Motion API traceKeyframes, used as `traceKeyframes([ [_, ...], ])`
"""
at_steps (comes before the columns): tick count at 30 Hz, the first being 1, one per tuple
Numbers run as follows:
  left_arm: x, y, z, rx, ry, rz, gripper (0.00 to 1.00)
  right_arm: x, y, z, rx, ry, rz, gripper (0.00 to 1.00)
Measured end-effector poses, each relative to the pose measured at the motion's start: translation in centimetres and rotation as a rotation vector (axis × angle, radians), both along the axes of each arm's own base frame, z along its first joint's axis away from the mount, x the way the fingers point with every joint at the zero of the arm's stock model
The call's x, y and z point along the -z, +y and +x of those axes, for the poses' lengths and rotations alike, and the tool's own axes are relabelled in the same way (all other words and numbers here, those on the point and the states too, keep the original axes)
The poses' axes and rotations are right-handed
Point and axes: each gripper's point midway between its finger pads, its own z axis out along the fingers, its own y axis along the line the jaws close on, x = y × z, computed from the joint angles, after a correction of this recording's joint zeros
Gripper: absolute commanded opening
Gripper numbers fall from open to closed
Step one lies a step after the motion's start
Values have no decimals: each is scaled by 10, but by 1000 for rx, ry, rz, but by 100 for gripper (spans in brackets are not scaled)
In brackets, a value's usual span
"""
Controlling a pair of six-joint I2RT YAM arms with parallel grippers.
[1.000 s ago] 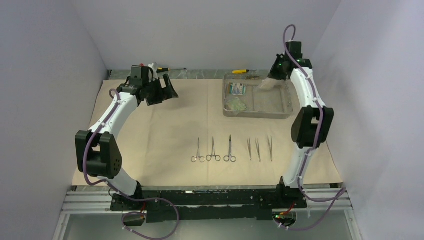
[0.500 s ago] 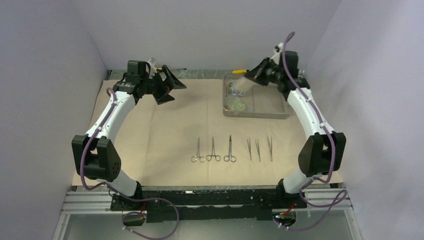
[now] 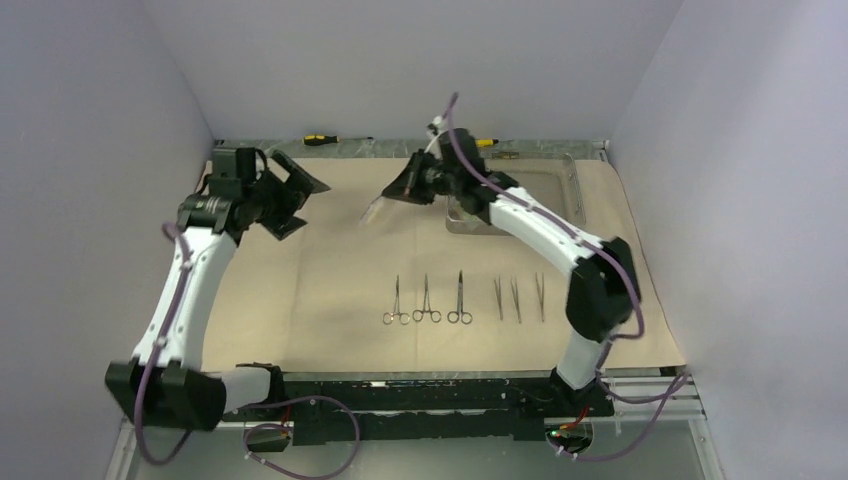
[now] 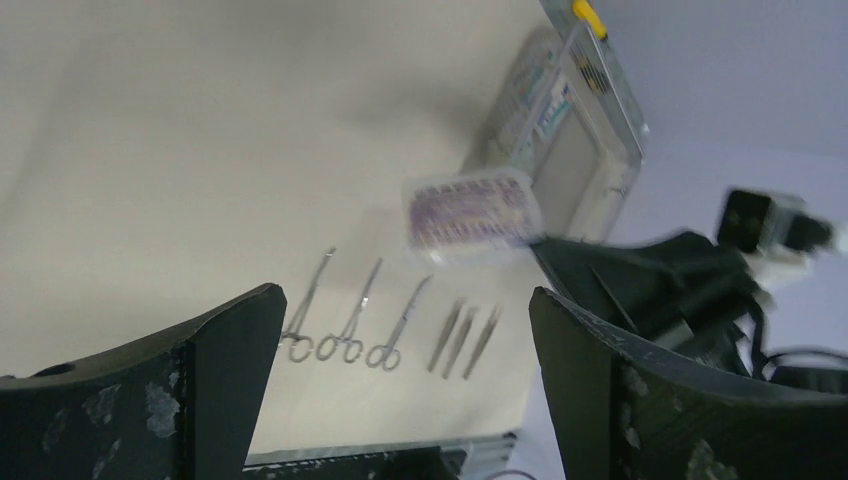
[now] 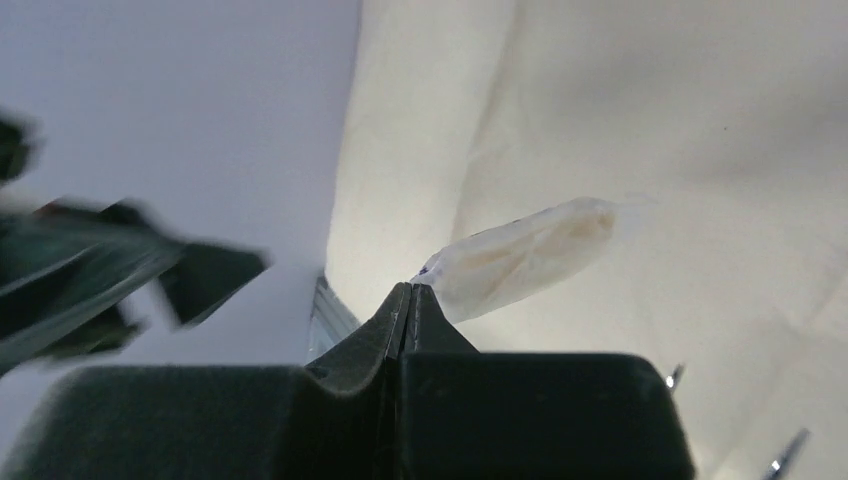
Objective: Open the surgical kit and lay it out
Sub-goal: Place the medical item in the surgical kit.
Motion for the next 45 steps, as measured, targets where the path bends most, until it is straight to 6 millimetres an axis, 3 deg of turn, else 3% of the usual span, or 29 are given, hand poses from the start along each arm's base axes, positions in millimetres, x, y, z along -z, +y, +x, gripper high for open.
traceKeyframes([
  [3,-16,23,-25,-81,-49,96,98,39,33,9,-5,56,-49,0],
  [6,-25,41,-48,-140,-84,163,98,77,49,11,14,108,-100,0],
  [12,-15,57,-78,-187,-59,230,98,123,74,-4,60,225,-138,0],
  [17,-11,63,-89,-190,-39,261,98,151,87,-45,61,322,-189,0],
  [23,-3,65,-99,-184,-30,281,99,192,68,-111,67,480,-298,0],
  [27,3,66,-105,-178,-24,288,99,202,53,-137,76,540,-335,0],
  [34,11,66,-109,-160,-24,299,99,187,53,-163,0,561,-271,0],
  [36,16,64,-109,-140,-18,298,99,188,56,-170,-32,580,-246,14],
  [37,20,62,-109,-128,-9,298,99,190,56,-174,-44,594,-241,28],
  [39,30,58,-110,-92,16,293,98,193,54,-180,-56,616,-244,44],
  [42,49,50,-113,-34,71,281,98,197,49,-183,-56,613,-275,56],
  [45,69,43,-115,15,128,264,98,195,38,-182,-36,577,-323,60],
])
